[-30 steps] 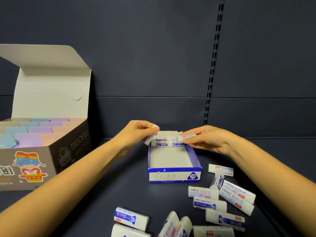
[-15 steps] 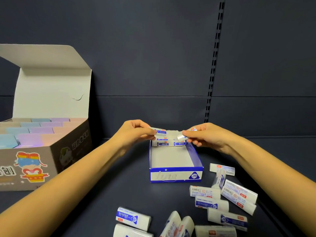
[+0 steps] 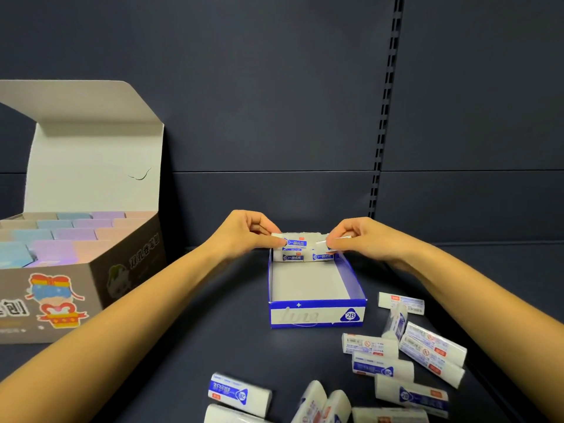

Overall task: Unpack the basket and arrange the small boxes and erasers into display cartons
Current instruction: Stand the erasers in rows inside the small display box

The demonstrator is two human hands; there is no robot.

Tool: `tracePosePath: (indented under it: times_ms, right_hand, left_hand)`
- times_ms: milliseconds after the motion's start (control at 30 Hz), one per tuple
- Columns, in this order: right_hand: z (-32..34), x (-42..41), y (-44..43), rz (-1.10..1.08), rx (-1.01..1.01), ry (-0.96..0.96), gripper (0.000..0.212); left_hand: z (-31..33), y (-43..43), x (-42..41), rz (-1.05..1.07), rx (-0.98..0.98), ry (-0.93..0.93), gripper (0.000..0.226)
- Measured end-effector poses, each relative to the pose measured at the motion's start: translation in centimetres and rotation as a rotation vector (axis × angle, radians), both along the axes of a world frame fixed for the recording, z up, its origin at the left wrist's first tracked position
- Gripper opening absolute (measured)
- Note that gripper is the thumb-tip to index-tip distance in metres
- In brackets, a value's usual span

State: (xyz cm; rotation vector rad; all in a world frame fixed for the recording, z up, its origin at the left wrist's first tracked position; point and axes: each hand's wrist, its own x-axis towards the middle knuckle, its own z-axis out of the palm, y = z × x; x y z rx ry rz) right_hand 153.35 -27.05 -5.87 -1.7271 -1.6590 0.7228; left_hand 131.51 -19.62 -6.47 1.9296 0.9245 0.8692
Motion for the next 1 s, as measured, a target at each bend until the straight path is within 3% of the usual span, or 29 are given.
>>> tracePosePath:
  times_ms: [400, 633, 1000]
  right_hand:
    - [-0.8, -0.1, 1.7, 0.024, 0.090, -0.307, 0.015]
    - [-1.1, -0.4, 1.9, 0.056, 0.146, -0.628, 0.025]
    - [-1.7, -0.8, 2.5, 0.098, 0.192, -0.730, 0.025]
  left_hand:
    - [-1.4, 1.3, 1.8, 0.014, 0.201, 0.372, 0.013]
    - [-0.9, 1.5, 2.6, 0.066, 0.520, 0.671, 0.018]
    - [-0.9, 1.3, 3.1, 0.069, 0.455, 0.684, 0.020]
